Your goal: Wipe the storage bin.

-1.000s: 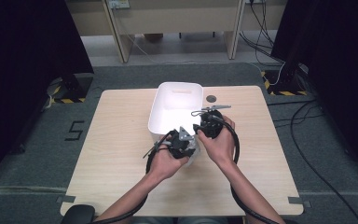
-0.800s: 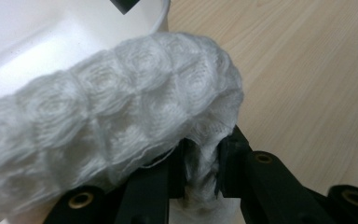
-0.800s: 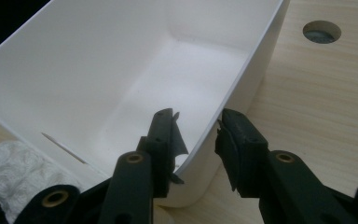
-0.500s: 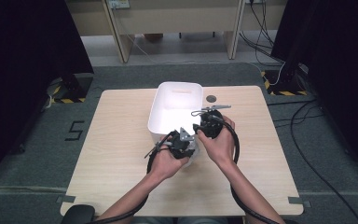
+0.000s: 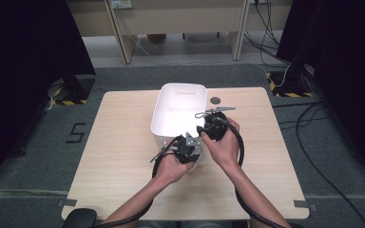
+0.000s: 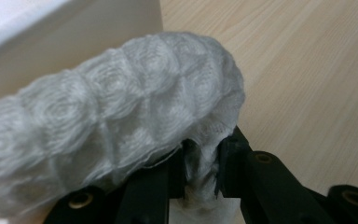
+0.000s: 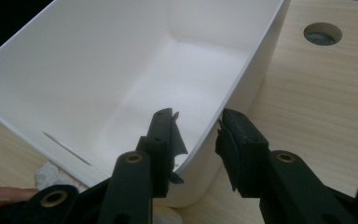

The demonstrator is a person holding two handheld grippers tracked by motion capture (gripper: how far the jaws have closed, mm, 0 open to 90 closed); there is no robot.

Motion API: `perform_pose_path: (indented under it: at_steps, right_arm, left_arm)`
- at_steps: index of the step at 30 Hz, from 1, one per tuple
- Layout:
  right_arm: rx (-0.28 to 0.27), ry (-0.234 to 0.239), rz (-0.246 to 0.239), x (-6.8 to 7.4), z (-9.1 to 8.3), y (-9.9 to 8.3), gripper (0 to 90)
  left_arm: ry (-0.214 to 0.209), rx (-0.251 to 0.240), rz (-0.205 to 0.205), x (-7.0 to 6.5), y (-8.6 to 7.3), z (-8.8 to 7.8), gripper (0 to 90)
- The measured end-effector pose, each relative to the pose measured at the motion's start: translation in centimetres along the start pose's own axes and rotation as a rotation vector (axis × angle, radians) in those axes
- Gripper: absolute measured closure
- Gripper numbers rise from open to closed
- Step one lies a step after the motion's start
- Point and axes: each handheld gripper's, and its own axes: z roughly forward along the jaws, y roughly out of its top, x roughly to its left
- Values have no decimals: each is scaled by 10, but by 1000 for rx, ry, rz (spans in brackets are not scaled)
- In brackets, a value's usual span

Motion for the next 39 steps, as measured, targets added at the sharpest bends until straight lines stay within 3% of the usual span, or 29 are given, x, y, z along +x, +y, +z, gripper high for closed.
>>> perform_pose_path:
  at_steps: [14, 22, 28, 39]
  right_arm:
    - [2, 2, 2, 0, 0, 0, 653]
    - [4, 11, 11, -1, 1, 0, 628]
    - [6, 6, 36, -6, 1, 1, 577]
    - [25, 18, 67, -12, 7, 6, 550]
  left_arm:
    - [-7, 24, -7, -2, -8, 18, 764]
    - [-9, 31, 4, -2, -10, 20, 763]
    - [-19, 29, 6, -3, -15, 10, 763]
    - [-26, 16, 21, 2, -34, -26, 763]
